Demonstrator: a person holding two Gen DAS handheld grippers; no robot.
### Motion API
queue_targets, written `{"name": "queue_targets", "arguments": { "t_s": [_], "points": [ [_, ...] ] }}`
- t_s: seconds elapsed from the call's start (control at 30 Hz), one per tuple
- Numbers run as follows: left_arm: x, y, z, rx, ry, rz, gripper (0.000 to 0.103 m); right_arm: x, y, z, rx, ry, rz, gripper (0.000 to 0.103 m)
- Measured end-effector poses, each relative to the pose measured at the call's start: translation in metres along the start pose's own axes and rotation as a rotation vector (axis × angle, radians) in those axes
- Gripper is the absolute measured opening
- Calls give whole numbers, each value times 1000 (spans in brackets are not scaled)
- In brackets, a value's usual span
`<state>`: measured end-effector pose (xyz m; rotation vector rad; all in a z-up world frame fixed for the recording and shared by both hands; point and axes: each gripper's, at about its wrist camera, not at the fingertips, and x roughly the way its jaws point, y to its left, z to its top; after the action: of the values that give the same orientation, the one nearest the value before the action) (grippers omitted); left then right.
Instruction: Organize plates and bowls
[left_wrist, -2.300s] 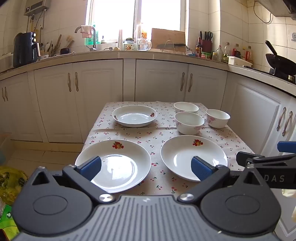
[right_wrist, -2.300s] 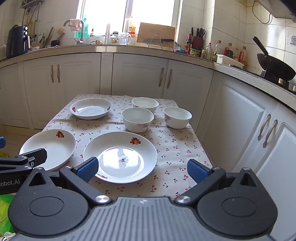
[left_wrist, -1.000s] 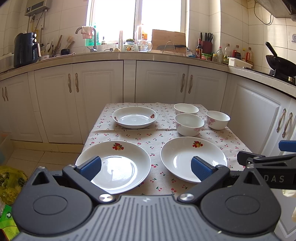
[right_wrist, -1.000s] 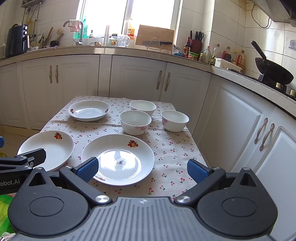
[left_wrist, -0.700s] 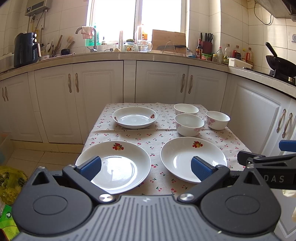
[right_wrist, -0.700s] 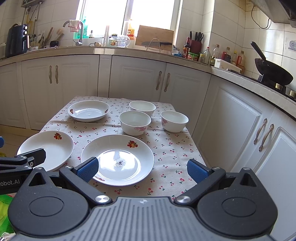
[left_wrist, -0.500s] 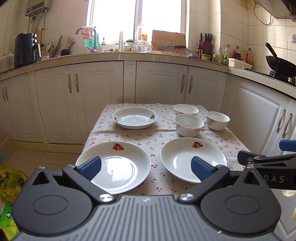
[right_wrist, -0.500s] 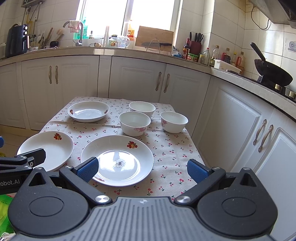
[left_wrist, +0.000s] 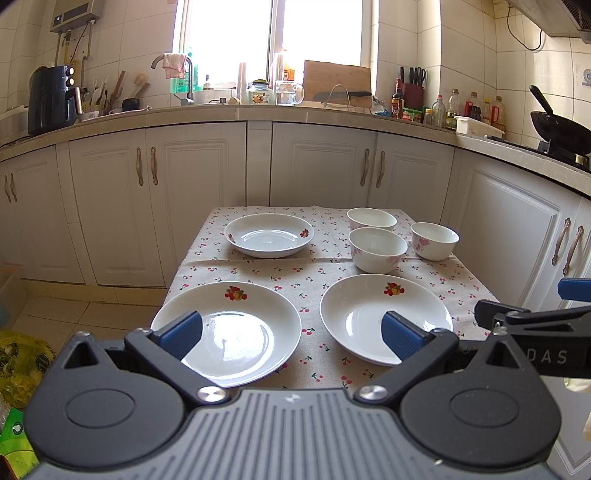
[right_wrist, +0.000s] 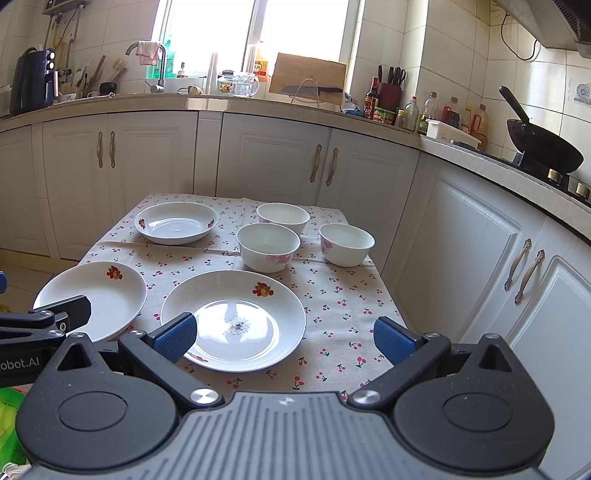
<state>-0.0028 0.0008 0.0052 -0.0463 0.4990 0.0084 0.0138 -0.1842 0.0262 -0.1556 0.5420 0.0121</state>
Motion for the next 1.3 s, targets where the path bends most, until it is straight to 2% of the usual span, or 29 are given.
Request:
{"name": "queue_targets", "arguments": {
  "t_s": [0.83, 1.3],
  "points": [
    [-4, 1, 3, -2, 2, -1, 102, 0, 1, 1, -11, -7, -12, 103],
    [10, 5, 6, 1, 9, -18, 102, 12, 6, 5, -38, -19, 0, 103]
  ]
}}
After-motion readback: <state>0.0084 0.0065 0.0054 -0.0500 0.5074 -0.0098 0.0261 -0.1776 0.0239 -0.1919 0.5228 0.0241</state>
